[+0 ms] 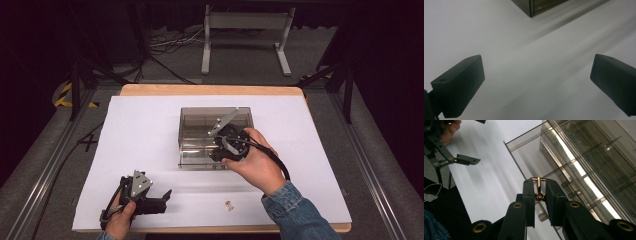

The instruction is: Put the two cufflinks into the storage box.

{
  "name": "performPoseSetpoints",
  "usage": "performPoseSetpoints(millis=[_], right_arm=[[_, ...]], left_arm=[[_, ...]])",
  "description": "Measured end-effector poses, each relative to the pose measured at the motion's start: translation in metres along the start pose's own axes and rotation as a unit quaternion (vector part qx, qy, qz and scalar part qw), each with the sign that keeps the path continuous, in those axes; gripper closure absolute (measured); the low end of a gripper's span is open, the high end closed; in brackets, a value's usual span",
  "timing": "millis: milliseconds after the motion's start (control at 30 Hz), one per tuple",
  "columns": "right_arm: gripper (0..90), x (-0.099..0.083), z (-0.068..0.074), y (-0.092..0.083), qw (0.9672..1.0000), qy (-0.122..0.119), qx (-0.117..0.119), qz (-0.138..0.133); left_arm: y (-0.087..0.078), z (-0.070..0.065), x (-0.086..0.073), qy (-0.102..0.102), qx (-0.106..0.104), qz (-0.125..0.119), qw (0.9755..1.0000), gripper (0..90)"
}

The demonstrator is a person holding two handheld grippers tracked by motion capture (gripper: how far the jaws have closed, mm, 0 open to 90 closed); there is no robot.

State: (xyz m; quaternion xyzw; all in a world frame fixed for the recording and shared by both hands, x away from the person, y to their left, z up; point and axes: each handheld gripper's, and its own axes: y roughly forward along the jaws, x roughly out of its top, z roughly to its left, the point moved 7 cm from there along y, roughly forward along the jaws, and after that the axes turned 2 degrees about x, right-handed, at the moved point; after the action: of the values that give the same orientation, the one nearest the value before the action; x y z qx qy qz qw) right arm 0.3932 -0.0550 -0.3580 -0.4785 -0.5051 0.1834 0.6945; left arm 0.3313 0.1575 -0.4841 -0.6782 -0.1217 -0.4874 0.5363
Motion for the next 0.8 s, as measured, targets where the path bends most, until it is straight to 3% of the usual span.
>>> performPoseSetpoints(millis=[400, 633, 800], right_arm=[[78.1, 0.009, -0.016, 0.011, 0.9996, 0.019, -0.011, 0.019], [78.1, 0.008, -0.024, 0.018, 0.9981, 0.048, -0.012, 0.037], [78.1, 0.006, -0.028, 0.023, 0.9974, 0.054, -0.014, 0.046]], left_arm=[[0.000, 0.000, 0.000, 0.003, -0.001, 0.001, 1.0000, 0.1], [0.000, 0.000, 0.000, 0.003, -0.002, 0.000, 1.0000, 0.1], [0.000, -0.001, 0.000, 0.002, -0.002, 0.001, 1.0000, 0.1]])
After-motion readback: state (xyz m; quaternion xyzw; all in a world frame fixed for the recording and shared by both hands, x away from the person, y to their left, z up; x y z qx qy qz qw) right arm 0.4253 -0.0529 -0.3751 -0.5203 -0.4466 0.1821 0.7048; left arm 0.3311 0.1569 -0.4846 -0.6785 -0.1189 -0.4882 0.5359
